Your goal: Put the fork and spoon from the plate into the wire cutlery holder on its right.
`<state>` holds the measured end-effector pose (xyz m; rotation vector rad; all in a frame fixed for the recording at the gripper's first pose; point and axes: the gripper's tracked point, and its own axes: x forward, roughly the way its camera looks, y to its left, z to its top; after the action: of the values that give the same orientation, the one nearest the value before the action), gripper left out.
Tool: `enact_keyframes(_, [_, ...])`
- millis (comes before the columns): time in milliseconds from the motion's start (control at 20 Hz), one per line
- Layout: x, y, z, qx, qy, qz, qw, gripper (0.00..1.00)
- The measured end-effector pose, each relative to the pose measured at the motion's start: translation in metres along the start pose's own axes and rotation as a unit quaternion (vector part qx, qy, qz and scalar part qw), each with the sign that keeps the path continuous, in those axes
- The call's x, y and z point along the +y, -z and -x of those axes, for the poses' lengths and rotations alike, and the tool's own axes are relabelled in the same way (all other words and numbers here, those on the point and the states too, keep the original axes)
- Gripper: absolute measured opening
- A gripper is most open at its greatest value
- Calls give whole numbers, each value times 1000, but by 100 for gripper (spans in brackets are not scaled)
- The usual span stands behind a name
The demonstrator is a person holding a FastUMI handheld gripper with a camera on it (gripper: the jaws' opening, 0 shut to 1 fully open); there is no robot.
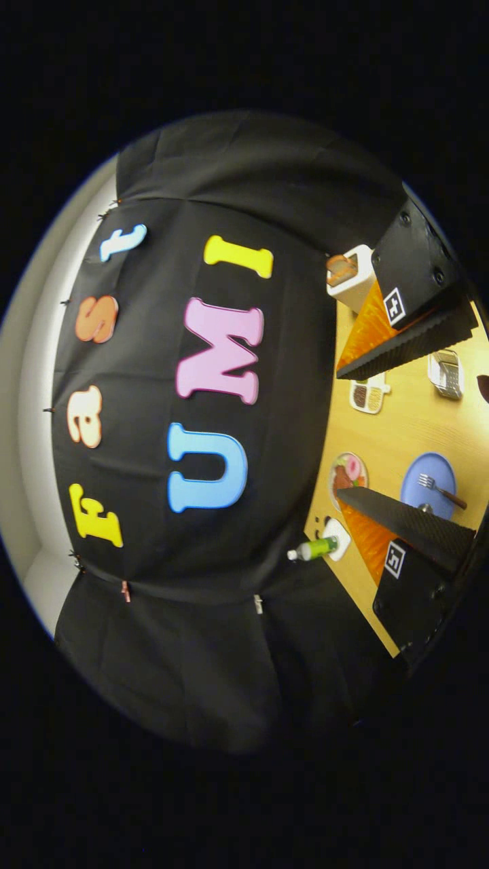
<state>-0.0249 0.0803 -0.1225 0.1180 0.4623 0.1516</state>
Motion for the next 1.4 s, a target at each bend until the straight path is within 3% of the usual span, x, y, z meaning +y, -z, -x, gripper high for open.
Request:
enact_keyframes(200, [37,82,-20,127,-45,-15,991,98])
enact_keyframes(500, [73,212,-42,280,-78,-3,957,95])
enact_keyframes(650, [79,244,-59,315,-79,4,946,96])
enact_keyframes(750, [84,267,-69,334,-76,4,940,87])
enact_keyframes(1100, [99,323,-87,400,-72,5,914,82])
enact_keyframes(1400, [96,352,-103,433,-34,8,901,57])
